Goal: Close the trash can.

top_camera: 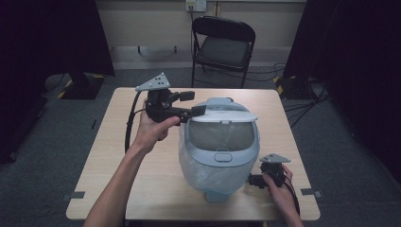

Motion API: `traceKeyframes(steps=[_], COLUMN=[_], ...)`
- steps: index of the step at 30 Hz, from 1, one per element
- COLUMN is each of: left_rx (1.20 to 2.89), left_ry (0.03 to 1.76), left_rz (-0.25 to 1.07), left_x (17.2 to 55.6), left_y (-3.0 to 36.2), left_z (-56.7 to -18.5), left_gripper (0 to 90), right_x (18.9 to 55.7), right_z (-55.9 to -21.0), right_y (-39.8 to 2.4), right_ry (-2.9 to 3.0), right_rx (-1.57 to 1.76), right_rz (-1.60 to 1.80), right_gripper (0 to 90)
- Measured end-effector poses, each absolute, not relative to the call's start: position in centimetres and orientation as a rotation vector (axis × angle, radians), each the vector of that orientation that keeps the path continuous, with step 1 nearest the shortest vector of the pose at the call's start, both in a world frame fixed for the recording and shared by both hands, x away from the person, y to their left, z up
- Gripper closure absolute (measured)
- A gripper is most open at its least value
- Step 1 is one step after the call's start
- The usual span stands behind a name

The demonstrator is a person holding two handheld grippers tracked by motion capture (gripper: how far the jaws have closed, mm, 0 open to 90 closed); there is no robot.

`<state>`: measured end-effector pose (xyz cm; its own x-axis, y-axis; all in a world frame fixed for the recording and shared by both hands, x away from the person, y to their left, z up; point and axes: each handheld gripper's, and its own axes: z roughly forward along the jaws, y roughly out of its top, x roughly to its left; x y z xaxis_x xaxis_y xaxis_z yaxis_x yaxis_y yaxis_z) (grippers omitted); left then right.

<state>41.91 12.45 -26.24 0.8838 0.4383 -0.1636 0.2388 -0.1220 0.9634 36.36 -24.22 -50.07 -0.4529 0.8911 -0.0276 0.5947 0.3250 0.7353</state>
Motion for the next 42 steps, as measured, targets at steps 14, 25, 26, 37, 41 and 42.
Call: traceKeyframes(steps=[14,25,26,37,41,42], left_rx=[1.784,1.812,1.81,1.844,1.857,1.857], left_ry=[0.475,0.412,0.416,0.394,0.392,0.392], left_rz=[0.168,0.176,0.173,0.233,0.261,0.261], left_x=[40.2,38.8,38.7,37.6,37.2,37.2], left_y=[10.4,8.9,8.9,8.3,8.0,7.9], left_z=[-27.0,-27.6,-27.6,-28.6,-28.7,-28.7], left_gripper=[24.8,23.2,23.2,19.5,17.4,17.2], right_x=[36.3,36.4,36.3,36.4,36.4,36.3], right_z=[-50.1,-50.1,-50.1,-50.1,-50.1,-50.1], right_y=[-24.2,-24.2,-24.2,-24.2,-24.2,-24.2], right_ry=[2.168,2.167,2.168,2.166,2.166,2.167], right_rx=[1.313,1.312,1.312,1.31,1.31,1.312], right_rz=[0.929,0.928,0.928,0.927,0.927,0.928], right_gripper=[10.0,10.1,10.0,10.1,10.0,10.1])
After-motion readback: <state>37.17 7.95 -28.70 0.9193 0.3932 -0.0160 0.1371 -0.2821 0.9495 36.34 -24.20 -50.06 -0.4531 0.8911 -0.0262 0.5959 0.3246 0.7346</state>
